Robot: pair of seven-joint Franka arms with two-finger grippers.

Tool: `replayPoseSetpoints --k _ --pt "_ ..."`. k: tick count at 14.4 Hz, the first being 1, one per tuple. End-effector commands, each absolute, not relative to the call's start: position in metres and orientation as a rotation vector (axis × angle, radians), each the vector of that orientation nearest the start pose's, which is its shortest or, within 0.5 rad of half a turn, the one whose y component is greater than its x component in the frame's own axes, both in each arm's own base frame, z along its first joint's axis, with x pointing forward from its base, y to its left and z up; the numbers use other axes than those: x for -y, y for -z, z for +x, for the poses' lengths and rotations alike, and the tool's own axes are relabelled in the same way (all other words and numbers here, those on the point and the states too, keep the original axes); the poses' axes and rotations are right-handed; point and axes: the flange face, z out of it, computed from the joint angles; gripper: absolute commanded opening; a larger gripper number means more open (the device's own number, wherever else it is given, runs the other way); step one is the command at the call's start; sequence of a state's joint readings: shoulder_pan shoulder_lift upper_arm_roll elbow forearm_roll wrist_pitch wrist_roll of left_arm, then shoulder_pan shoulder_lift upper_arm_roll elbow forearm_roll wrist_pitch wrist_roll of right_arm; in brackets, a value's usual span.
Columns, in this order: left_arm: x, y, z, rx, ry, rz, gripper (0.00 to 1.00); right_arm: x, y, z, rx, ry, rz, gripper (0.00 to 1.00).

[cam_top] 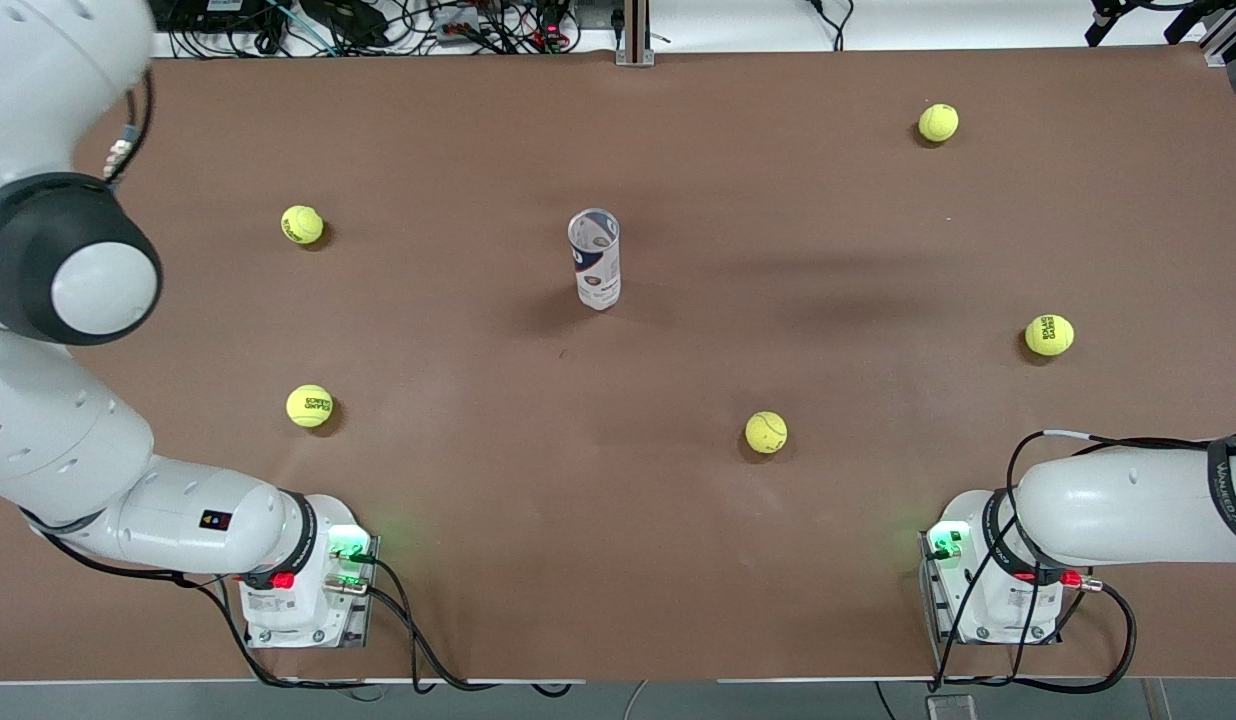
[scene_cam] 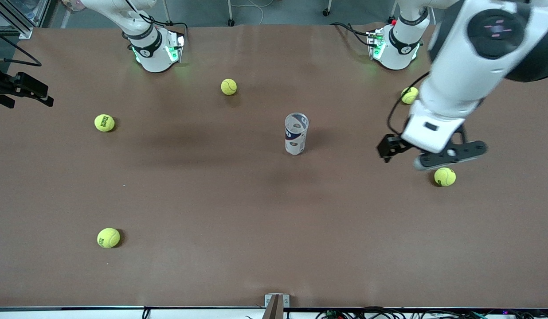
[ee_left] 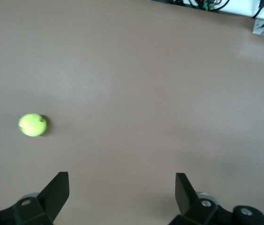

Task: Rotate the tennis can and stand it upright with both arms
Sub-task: 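Open the left gripper and draw it back from the can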

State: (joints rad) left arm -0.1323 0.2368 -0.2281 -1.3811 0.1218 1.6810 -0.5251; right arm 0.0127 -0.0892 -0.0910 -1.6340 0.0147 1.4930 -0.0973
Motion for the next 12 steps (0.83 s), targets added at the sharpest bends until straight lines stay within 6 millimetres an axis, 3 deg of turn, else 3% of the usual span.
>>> replayPoseSetpoints --k 1,4,6,8,12 --pt "0.14 -0.612 0.596 0.087 0.096 -3.132 1.0 0.043 -0.642 0.509 0.045 -0.072 -3.119 1.0" --pt "0.081 -0.63 0.594 -0.085 0.097 -3.121 1.0 0.043 -0.642 0.509 0.045 -0.074 -3.118 1.0" --pt "0.053 -0.634 0.594 -0.159 0.097 -3.112 1.0 0.042 -0.642 0.508 0.048 -0.079 -3.116 1.0" --pt "0.043 -0.632 0.592 -0.132 0.043 -3.093 1.0 0.042 -0.641 0.508 0.045 -0.084 -3.116 1.0" --pt "0.047 -0.631 0.59 -0.126 -0.002 -3.08 1.0 0.043 -0.641 0.508 0.045 -0.086 -3.116 1.0"
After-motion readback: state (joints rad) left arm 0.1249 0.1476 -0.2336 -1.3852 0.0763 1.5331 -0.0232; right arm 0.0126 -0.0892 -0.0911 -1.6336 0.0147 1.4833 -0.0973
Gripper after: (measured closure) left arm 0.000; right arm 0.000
